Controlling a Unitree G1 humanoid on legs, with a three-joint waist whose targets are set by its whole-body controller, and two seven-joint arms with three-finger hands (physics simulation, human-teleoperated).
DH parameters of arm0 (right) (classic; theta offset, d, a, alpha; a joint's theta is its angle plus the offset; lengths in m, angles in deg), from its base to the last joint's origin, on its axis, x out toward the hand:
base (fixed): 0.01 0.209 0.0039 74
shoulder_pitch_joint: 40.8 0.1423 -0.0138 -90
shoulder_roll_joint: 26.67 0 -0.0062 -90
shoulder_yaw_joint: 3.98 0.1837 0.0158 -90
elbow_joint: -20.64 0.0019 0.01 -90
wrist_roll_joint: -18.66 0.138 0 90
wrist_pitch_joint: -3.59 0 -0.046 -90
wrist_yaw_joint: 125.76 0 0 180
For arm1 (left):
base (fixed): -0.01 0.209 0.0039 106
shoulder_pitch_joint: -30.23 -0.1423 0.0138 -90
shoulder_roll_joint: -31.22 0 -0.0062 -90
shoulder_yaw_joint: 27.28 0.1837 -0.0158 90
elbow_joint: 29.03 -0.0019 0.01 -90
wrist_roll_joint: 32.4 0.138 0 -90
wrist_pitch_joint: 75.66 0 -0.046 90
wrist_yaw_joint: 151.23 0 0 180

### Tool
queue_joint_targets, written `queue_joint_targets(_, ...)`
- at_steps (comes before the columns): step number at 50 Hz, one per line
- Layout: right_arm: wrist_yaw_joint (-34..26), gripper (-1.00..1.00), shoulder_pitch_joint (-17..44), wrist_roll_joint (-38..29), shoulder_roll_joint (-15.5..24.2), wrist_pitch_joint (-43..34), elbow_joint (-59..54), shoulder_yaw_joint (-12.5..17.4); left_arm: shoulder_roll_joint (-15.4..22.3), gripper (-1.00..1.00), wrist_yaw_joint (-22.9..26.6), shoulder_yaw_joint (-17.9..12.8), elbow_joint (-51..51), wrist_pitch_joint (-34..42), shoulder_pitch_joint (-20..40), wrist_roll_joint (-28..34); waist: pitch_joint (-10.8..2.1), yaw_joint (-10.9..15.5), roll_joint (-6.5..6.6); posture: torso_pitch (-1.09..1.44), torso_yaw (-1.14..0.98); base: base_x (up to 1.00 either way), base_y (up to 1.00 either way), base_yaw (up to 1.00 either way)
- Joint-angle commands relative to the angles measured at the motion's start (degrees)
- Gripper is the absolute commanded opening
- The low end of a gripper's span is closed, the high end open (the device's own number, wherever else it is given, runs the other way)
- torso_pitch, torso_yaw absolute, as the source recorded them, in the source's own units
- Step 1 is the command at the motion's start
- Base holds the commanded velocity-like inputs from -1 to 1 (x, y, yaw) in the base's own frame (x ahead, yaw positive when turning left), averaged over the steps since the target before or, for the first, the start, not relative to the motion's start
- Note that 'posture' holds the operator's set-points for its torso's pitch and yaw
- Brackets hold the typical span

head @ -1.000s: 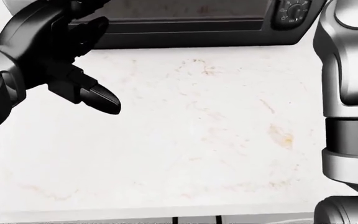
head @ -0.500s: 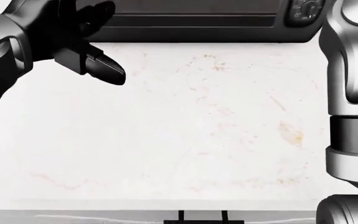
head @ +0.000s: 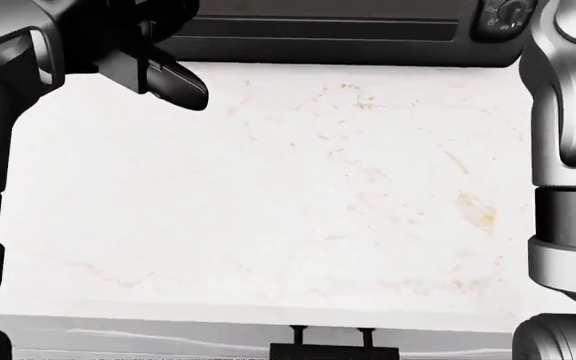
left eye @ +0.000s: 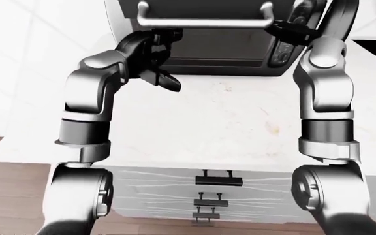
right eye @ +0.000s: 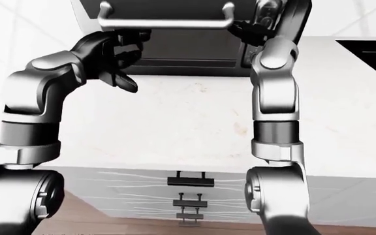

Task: Close the toaster oven door.

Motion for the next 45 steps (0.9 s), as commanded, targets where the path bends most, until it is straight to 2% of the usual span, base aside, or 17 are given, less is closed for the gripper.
queue_joint_targets(1, -4.22, 1.0, 2.27, 1.96, -0.63, 3.12, 4.71, -2.78, 1.79, 1.0, -9.39, -5.52, 3.2, -9.34, 5.59, 2.74, -2.86, -0.17, -0.41, 0.0, 0.0, 0.0, 0.0, 0.0)
queue_joint_targets(12, -4.11, 1.0, 2.51, 1.57, -0.54, 3.29, 4.43, -2.77, 1.79, 1.0, -9.95, -5.32, -3.74, -12.04, 10.47, 3.04, -2.71, 0.1, -0.49, 0.0, 0.0, 0.0, 0.0, 0.0)
queue_joint_targets(21, -4.44, 1.0, 2.34, 1.88, 0.26, 2.67, 5.16, -2.18, 1.12, 1.0, -9.61, -4.86, -3.71, -11.97, 10.37, 3.04, -2.6, -0.84, -0.48, 0.0, 0.0, 0.0, 0.0, 0.0)
queue_joint_targets(31, -3.72, 1.0, 0.51, 2.05, -0.33, 3.33, 5.64, -2.34, 1.29, 1.0, -10.36, -5.04, -9.27, -14.81, 13.09, 3.08, -2.83, -0.94, -0.91, 0.0, 0.0, 0.0, 0.0, 0.0)
queue_joint_targets(39, -3.59, 1.0, 1.33, 1.83, -0.69, 4.04, 4.38, -2.58, 2.08, 1.0, -10.27, -5.11, -15.21, -18.38, 15.05, 3.68, -2.72, -1.03, -0.92, 0.0, 0.0, 0.0, 0.0, 0.0)
queue_joint_targets(45, -3.74, 1.0, 0.39, 1.9, -0.48, 3.15, 6.01, -2.35, 2.17, 1.0, -10.38, -5.05, -15.56, -18.02, 16.16, 3.77, -2.79, -1.25, -0.92, 0.0, 0.0, 0.0, 0.0, 0.0)
